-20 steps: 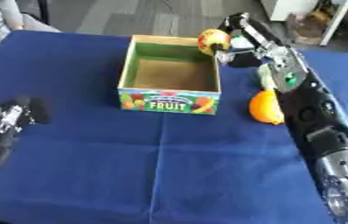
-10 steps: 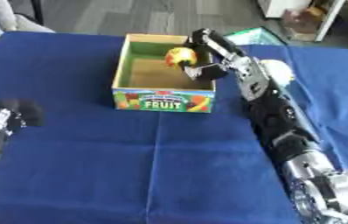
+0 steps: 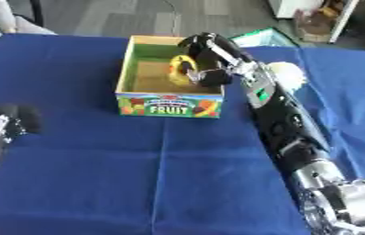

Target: Pick up objects on the table and place them in the box.

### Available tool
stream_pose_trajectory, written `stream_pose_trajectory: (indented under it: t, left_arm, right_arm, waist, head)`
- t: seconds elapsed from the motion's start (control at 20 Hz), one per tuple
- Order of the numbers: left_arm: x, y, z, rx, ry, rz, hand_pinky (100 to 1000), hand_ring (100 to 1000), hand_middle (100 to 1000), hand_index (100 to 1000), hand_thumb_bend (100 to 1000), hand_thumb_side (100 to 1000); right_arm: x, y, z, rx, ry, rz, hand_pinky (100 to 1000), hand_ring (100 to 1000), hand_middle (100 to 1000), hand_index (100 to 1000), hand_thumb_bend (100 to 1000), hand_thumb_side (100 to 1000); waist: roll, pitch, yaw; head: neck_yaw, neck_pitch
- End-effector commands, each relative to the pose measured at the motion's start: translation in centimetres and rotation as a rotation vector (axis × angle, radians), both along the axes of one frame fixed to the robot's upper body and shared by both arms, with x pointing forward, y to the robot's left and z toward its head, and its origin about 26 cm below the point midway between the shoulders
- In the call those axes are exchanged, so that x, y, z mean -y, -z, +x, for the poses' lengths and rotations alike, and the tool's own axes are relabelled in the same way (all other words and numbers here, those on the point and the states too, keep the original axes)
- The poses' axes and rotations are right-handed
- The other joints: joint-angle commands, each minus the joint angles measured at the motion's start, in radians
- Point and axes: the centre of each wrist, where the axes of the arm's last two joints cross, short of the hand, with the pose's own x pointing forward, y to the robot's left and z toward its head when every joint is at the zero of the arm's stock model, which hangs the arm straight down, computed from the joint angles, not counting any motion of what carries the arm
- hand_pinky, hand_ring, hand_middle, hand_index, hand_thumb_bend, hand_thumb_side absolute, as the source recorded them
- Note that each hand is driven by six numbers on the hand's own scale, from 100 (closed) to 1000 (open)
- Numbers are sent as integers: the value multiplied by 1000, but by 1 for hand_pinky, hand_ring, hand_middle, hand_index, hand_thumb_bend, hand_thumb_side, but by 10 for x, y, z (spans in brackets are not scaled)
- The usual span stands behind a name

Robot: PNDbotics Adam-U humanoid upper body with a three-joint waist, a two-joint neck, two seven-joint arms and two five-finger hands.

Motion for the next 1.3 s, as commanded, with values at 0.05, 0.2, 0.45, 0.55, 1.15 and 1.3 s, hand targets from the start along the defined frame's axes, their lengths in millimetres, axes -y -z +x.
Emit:
stream_pose_trajectory:
  t: [0.05,0.2,0.45,0.55,1.15,1.3]
  left_arm:
    - [0,-8,1,29,9,4,672,657,612,689,100,723]
    - [0,-8,1,28,7,4,672,657,612,689,100,723]
    - [-2,-8,0,27,0,4,673,658,612,690,100,722]
    - [-3,-7,0,26,-3,6,673,659,612,690,100,722]
    - [-6,-6,-2,24,-19,9,675,660,613,690,100,723]
    - [-6,-5,-2,23,-21,9,675,661,613,690,100,724]
  right_arm:
    - [2,-15,3,51,1,-11,790,566,551,846,100,384]
    - [4,-15,3,54,5,-13,790,566,550,846,100,377]
    - [25,-24,6,71,60,-16,790,570,554,846,100,286]
    - [37,-26,7,75,95,-16,789,571,556,848,100,274]
    - [103,-14,1,58,278,-50,797,596,591,857,100,282]
    - [117,-5,-2,39,322,-72,806,615,616,863,100,310]
  waist:
    - [4,-14,2]
    - [4,-16,1]
    - [2,-20,-8]
    - [0,-22,-12]
    - [1,-24,-34]
    - [1,-24,-38]
  head:
    - [-2,5]
    - [0,5]
    - [13,5]
    - [17,5]
    - [35,5]
    - [39,5]
